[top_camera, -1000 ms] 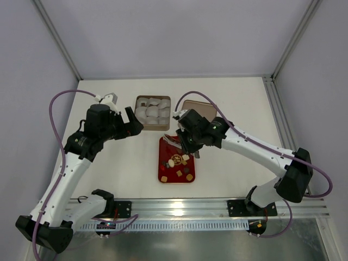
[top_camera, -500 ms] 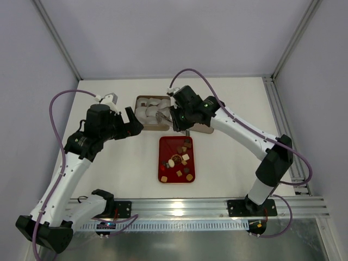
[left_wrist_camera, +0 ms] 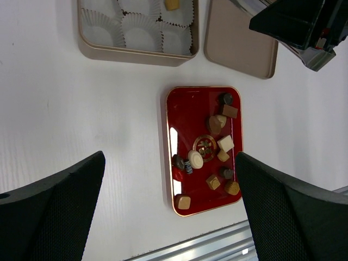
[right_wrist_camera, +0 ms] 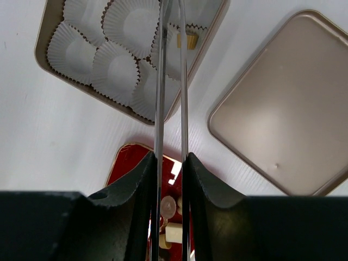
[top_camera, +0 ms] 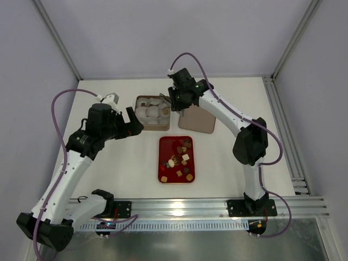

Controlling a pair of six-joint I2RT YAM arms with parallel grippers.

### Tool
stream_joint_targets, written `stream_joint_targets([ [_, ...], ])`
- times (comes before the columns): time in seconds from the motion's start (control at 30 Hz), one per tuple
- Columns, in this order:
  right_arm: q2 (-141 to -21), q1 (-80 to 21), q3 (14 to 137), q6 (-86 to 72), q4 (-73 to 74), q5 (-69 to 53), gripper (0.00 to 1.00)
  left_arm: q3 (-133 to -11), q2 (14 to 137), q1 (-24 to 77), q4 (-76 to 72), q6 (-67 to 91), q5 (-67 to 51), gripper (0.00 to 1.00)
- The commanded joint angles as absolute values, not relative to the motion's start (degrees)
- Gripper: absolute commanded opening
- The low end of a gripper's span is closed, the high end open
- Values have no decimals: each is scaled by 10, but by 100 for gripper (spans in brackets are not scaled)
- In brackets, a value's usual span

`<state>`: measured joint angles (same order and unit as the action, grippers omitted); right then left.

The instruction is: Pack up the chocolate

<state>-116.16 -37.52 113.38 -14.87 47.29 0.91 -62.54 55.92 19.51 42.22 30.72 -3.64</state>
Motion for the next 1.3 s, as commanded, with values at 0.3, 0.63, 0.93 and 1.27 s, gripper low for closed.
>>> stream_joint_targets([
  [0.3, -1165, -374, 1159, -140, 449, 19, 32, -637, 566, 196, 407, 298, -33, 100],
  [0.63, -1124, -374, 1151, -141, 459, 23, 32, -639, 562, 196, 407, 298, -31, 100],
  [0.93, -998, -378, 1045, -148, 476, 16, 33, -638, 555, 196, 409, 301, -33, 100],
  [1.27, -772, -437, 813, -177, 503, 18, 41, -629, 545, 196, 407, 313, -41, 100],
])
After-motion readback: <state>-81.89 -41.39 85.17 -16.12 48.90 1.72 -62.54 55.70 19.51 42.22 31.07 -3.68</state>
